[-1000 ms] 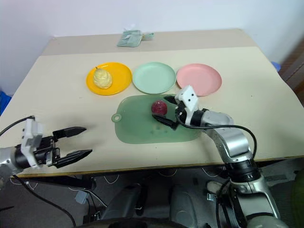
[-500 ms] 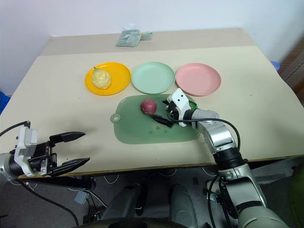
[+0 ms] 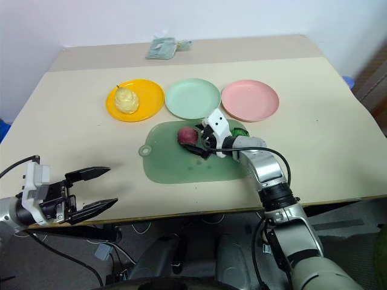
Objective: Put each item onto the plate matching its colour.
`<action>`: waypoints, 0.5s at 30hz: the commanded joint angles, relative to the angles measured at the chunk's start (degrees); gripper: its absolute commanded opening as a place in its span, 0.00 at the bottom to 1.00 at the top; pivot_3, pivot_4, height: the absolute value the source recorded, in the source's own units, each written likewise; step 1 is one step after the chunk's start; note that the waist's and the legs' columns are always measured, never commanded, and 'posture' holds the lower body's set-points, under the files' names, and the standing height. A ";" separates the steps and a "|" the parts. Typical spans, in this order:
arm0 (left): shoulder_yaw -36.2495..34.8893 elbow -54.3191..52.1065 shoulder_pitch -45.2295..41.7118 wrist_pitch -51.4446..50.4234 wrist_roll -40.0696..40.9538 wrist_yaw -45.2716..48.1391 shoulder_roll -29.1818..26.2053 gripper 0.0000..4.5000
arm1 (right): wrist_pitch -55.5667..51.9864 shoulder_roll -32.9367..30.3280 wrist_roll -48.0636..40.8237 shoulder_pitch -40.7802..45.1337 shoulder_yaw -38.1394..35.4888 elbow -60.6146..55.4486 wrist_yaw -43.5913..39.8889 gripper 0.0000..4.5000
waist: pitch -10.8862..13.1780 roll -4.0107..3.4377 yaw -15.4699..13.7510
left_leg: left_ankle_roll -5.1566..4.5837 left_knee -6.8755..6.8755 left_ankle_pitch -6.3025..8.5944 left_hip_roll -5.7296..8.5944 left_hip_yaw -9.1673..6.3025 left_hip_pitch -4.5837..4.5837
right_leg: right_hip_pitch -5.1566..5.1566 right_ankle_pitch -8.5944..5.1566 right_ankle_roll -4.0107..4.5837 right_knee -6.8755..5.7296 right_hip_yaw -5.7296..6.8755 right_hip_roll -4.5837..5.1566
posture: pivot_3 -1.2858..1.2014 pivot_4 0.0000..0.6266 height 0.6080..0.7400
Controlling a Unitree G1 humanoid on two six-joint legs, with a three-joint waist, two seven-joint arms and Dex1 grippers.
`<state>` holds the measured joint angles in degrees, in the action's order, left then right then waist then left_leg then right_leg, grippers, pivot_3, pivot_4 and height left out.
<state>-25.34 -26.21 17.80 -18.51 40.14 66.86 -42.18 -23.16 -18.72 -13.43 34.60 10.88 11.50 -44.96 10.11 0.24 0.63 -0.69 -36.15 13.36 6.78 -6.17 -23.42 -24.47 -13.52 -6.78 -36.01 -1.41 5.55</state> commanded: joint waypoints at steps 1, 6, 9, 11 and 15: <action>0.00 -2.39 0.50 0.35 1.09 -0.69 0.23 0.99 | 1.24 1.34 0.47 2.01 0.32 -0.06 -0.63 1.00 | 0.00 0.00 0.17 | 0.00 0.02 0.00 0.00 0.00 0.00 | -0.01 0.00 0.00 0.00 0.00 0.00 | 0.52 0.24 1.00; -0.05 -3.19 1.35 0.35 1.28 -1.33 0.39 0.99 | 3.06 3.25 2.17 2.88 1.01 2.90 -0.67 1.00 | 0.00 -0.01 0.27 | 0.01 0.07 -0.01 -0.02 0.00 0.01 | -0.04 -0.01 0.02 0.00 0.00 -0.02 | 0.52 0.24 1.00; 0.08 -3.63 1.71 0.37 1.27 -1.76 0.54 0.99 | 4.91 4.07 3.15 3.76 1.24 5.35 -0.73 1.00 | 0.00 -0.01 0.23 | 0.02 0.06 -0.01 -0.02 0.01 0.01 | -0.04 -0.01 0.02 0.00 0.00 -0.02 | 0.52 0.24 1.00; 0.16 -4.03 2.00 0.36 1.21 -2.30 0.78 0.99 | 6.20 4.98 3.70 4.73 1.09 7.75 -0.64 1.00 | 0.00 -0.01 0.20 | 0.02 0.06 -0.01 -0.02 0.00 0.01 | -0.03 -0.01 0.02 0.00 0.00 -0.02 | 0.52 0.24 1.00; -0.15 -4.71 2.99 0.50 1.38 -2.95 1.00 1.00 | 7.75 5.99 4.04 5.77 0.49 10.05 -0.56 0.88 | 0.00 -0.01 0.24 | 0.02 0.07 -0.01 -0.02 0.00 0.01 | -0.04 -0.01 0.02 -0.01 0.00 -0.03 | 0.52 0.24 1.00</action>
<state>-24.86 -29.26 20.37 -18.54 40.62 64.13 -41.38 -16.92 -13.25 -9.40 38.81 12.19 21.86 -45.39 10.11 0.23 0.87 -0.67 -36.08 13.35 6.76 -6.17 -23.41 -24.51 -13.53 -6.76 -36.01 -1.41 5.51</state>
